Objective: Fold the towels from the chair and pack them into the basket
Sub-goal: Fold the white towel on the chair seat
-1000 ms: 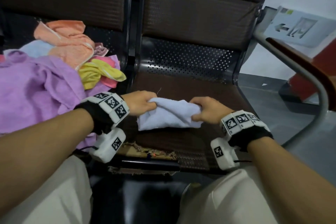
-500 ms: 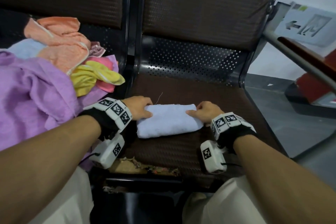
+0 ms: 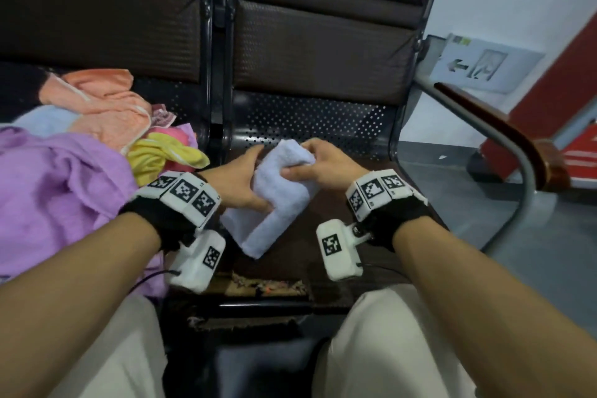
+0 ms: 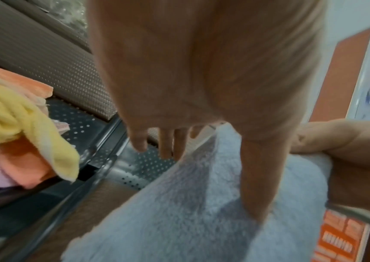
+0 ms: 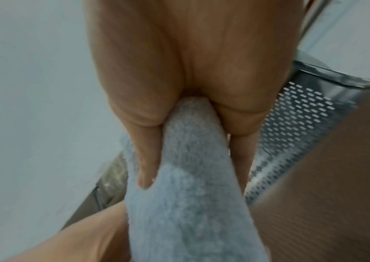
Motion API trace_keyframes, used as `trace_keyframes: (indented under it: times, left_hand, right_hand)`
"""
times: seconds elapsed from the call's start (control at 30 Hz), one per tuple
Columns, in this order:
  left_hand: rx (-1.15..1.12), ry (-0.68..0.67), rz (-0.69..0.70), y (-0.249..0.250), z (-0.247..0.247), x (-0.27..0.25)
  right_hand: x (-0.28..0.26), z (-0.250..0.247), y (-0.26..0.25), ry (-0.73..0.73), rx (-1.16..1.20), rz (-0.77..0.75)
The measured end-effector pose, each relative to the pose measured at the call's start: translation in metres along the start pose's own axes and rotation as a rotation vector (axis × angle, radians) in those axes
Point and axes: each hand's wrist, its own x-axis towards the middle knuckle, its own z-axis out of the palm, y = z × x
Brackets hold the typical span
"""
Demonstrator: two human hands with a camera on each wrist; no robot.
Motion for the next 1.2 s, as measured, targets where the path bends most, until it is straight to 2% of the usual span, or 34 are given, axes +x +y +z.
trace_keyframes:
  times: [0.1, 0.2, 0.33, 0.43, 0.57, 0.67, 0.8, 0.9, 1.03, 1.13, 1.2]
  left_hand:
    - [-0.229, 0.049, 0.151, 0.034, -0.017, -0.024]
    - [-0.335, 0.078, 0.294, 0.074, -0.034, -0.051]
    - [-0.396, -0.022, 0.333, 0.132, -0.039, -0.078]
    - [-0.321, -0.057, 0.361, 0.171, -0.025, -0.078]
    - [-0.09, -0.139, 0.38, 0.217, 0.015, -0.063]
    - [0.045, -0.148, 0.405, 0.252, 0.056, -0.05]
    - [0.114, -0.3, 0.436, 0.281, 0.132, -0.035]
    - [0.234, -0.342, 0.484, 0.285, 0.196, -0.023]
    - [0.357, -0.46, 0.488, 0.267, 0.28, -0.013]
    - [0.421, -0.598, 0.393, 0.244, 0.329, -0.014]
    - [0.474, -0.69, 0.346, 0.23, 0.36, -0.016]
  right_hand:
    - [-0.039, -0.026, -0.039, 0.039, -0.012, -0.188]
    - [-0.087, -0.057, -0.069, 0.135, 0.012, -0.3]
    - [-0.15, -0.097, -0.082, 0.329, 0.108, -0.318]
    - [-0.189, -0.122, -0.065, 0.49, 0.162, -0.272]
    - [-0.236, -0.145, -0.009, 0.685, 0.277, -0.12]
    - [-0.275, -0.151, 0.048, 0.803, 0.415, 0.018]
    - [-0.324, -0.141, 0.125, 0.889, 0.531, 0.207]
    - [-0.353, -0.12, 0.18, 0.939, 0.563, 0.342]
    - [-0.378, -0.082, 0.243, 0.915, 0.556, 0.514]
    - [-0.386, -0.049, 0.281, 0.861, 0.537, 0.626]
    - [-0.387, -0.027, 0.306, 0.797, 0.417, 0.685]
